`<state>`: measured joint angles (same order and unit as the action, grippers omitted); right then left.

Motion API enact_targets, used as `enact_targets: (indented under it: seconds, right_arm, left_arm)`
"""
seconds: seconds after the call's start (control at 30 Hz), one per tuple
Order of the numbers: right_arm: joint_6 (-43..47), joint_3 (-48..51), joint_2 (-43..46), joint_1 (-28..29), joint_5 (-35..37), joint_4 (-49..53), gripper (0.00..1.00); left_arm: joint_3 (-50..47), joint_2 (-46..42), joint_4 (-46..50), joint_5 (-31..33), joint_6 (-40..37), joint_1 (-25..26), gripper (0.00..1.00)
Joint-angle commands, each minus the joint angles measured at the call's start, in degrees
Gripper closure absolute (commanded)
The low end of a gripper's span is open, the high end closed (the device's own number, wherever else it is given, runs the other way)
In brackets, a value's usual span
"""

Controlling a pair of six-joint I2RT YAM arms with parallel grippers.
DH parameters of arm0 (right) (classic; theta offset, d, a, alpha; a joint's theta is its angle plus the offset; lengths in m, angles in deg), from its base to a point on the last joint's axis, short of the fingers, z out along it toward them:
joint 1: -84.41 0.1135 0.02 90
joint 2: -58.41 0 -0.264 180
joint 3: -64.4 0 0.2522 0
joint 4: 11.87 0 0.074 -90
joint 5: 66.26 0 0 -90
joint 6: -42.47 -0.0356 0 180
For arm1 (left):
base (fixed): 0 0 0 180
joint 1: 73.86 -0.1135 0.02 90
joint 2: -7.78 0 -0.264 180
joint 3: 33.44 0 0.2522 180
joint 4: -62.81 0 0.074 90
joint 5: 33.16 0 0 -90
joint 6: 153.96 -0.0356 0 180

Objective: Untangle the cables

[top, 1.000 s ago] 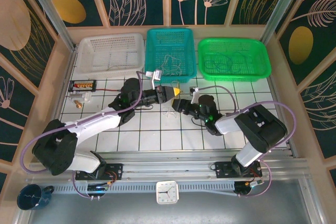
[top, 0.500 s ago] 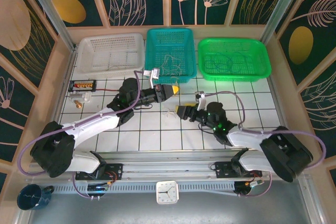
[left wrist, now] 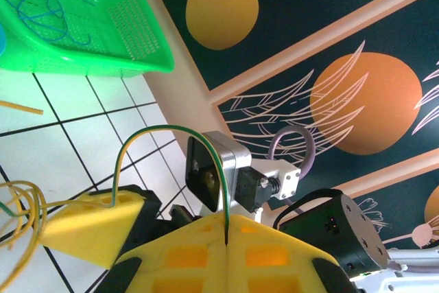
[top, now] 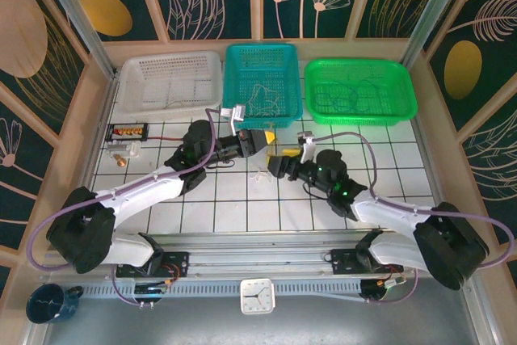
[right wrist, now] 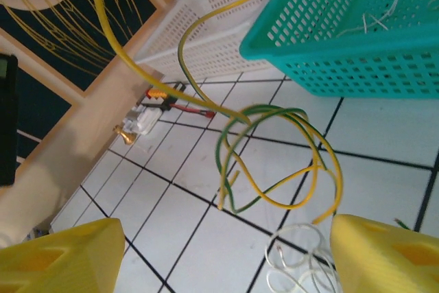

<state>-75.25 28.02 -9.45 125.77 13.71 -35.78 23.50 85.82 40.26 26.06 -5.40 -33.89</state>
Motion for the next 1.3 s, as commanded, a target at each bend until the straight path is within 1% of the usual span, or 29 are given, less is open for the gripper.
enact_targets:
  seconds: [0.0,0.13,0.27,0.37,0.4,0.43,0.47,0.5,0.57,0.6,0.73,0.9,1.0,1.1,1.17,1.27]
  right_arm:
    - [-1.46,-2.95,-3.62,1.19,4.3,-5.22,0.21]
    - [-2.72,-4.8,-8.35,3.13,10.48,-8.5,0.21]
    - [-4.21,-4.98,-12.83,4.18,16.69,-14.36,0.22]
    - [-5.12,-5.25,-15.27,4.49,19.56,-17.08,0.27]
    - [-5.24,-5.16,-15.78,4.6,20.33,-17.69,0.32]
    - [-5.32,-5.13,-16.18,4.6,20.54,-17.89,0.38]
    - [-5.4,-5.16,-16.5,4.52,20.57,-17.68,0.52]
    - [-5.41,-5.16,-16.7,4.58,20.52,-17.14,0.68]
    - [-5.51,-4.43,-17.1,4.69,20.24,-16.65,0.95]
    - [-5.82,-3.63,-17.3,4.67,20.09,-16.55,1.0]
    - [-7.73,0.37,-17.82,4.77,19.58,-17.16,1.0]
    - [-10.87,5.11,-19.74,5.47,18.69,-19.82,1.0]
    - [-11.95,6.34,-21.07,5.94,18.28,-21.24,1.0]
    - [-12.43,6.78,-21.75,6.41,18.13,-21.81,1.0]
    - [-12.45,6.72,-21.88,6.53,17.63,-21.91,1.0]
    - [-12.12,6.36,-21.12,6.51,16.79,-21.16,1.0]
  left_arm:
    - [0.44,-0.4,-2.44,0.55,1.18,0.1,1.0]
    - [0.3,-0.79,-2.43,1.14,1.21,0.11,1.0]
    - [0.03,-1.11,-2.71,1.52,1.59,0.04,1.0]
    - [-0.2,-1.31,-2.88,1.59,1.86,0.04,1.0]
    - [-0.29,-1.49,-2.88,1.67,1.95,0.08,1.0]
    - [-0.5,-1.65,-3.01,1.72,2.07,0.03,1.0]
    - [-0.62,-1.92,-3.34,1.78,2.33,0.04,1.0]
    - [-0.9,-2.15,-3.7,1.98,2.63,0.09,1.0]
    - [-1.12,-2.37,-4.65,2.35,3.19,0.03,1.0]
    - [-0.99,-2.55,-5.02,2.55,3.48,0.07,1.0]
    - [0.89,-3.57,-5.39,4.0,3.67,0.05,1.0]
    - [6.08,-4.71,-2.58,5.62,2.23,-0.08,1.0]
    - [9.4,-5.17,-0.52,6.38,0.77,-0.19,1.0]
    - [12.19,-5.58,2.69,7.32,-1.71,-0.33,1.0]
    - [15.46,-5.79,6.53,8.94,-4.74,-0.77,1.0]
    - [17.43,-6.04,11.22,11.09,-8.6,-3.0,1.0]
